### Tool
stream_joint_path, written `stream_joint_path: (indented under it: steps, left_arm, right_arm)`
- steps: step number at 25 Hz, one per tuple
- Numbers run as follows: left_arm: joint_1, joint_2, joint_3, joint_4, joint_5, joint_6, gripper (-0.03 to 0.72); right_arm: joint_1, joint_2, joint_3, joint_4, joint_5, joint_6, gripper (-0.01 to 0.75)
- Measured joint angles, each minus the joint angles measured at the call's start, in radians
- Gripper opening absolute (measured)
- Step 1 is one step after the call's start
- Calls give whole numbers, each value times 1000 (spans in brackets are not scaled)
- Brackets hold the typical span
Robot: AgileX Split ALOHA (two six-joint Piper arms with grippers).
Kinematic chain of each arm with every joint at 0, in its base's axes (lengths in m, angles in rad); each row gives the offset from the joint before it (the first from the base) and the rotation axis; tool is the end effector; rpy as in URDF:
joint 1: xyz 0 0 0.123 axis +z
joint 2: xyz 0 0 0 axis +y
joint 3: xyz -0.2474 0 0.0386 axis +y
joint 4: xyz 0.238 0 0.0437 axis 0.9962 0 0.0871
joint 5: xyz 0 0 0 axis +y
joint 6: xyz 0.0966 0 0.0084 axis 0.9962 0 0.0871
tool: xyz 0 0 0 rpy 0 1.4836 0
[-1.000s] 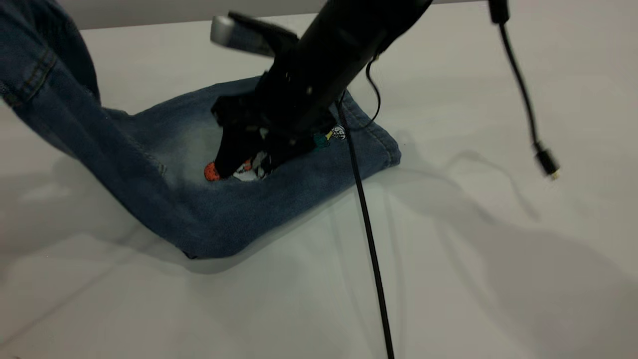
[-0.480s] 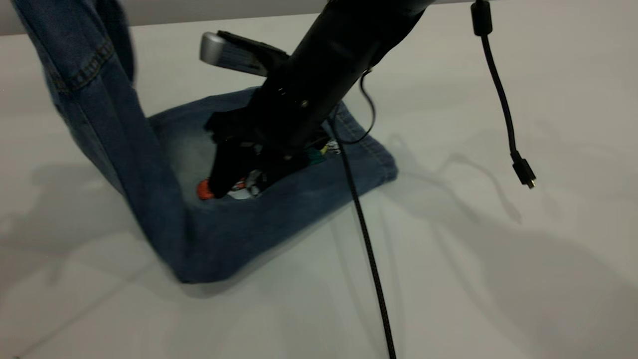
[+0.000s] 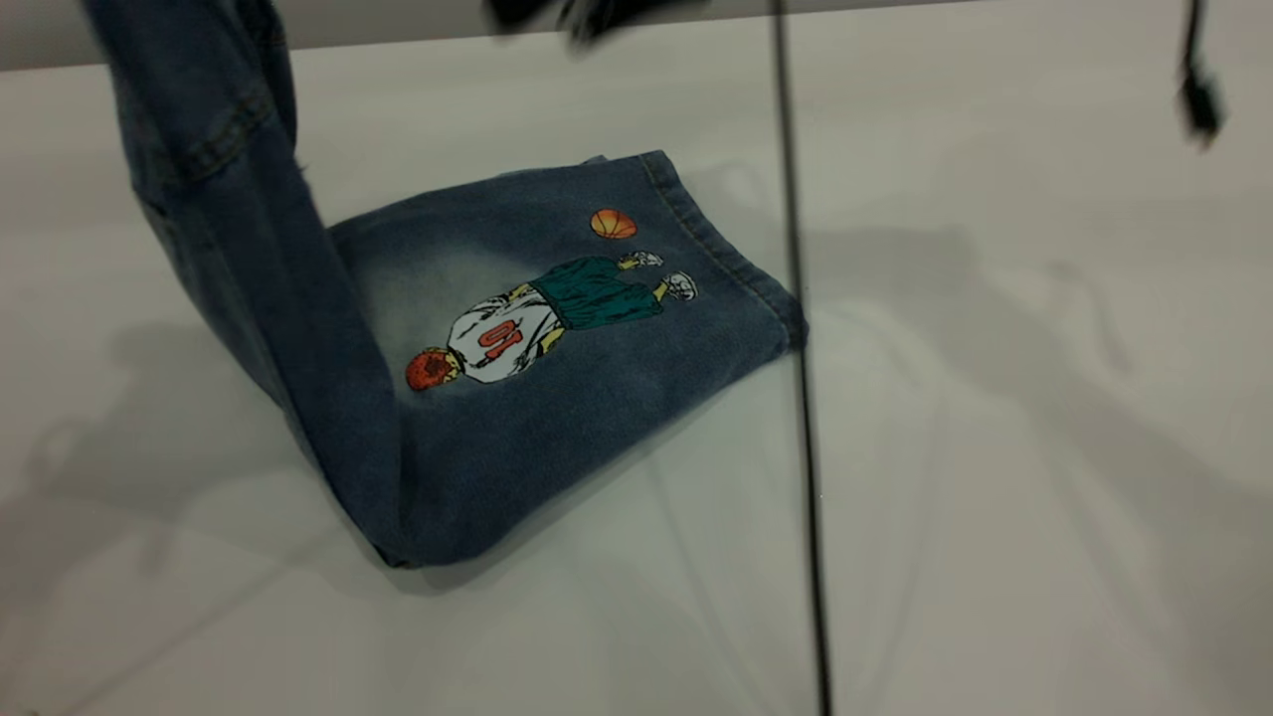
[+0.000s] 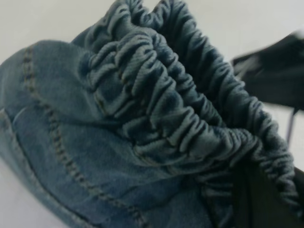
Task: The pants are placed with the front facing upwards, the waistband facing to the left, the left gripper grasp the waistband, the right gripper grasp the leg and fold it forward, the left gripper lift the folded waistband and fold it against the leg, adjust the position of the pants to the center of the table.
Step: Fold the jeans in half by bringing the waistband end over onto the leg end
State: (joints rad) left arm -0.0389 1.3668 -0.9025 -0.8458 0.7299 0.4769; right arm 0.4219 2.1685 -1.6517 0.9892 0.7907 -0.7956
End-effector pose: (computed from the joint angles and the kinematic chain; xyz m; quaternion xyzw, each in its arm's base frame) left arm 0.2693 -0.0589 0.2391 -0.0006 0.9180 -0.2831 0.2777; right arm 0.3831 0.2351 0.1634 -0.2742 0.8653 0.3552 0.2233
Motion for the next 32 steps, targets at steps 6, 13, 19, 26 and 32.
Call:
stream_joint_path:
  steps: [6,13,19,26,32]
  left_arm:
    - [-164,64,0,-10,-141,-19,93]
    - [-329,233,0,-106,-322,2,91]
    - [-396,413,-15,-171,-457,29,90]
    - [-395,580,-146,-210,-440,48,90]
    - [-395,661,-296,-208,-416,47,90]
  right_arm:
    - [-108,-168,-1,-1,0,0,368]
    - [-180,-324,-1,0,0,0,368]
    - [-181,-363,-2,25,11,11,368]
    - [-181,-364,-2,67,54,11,368]
    - [-181,-364,-2,65,73,14,368]
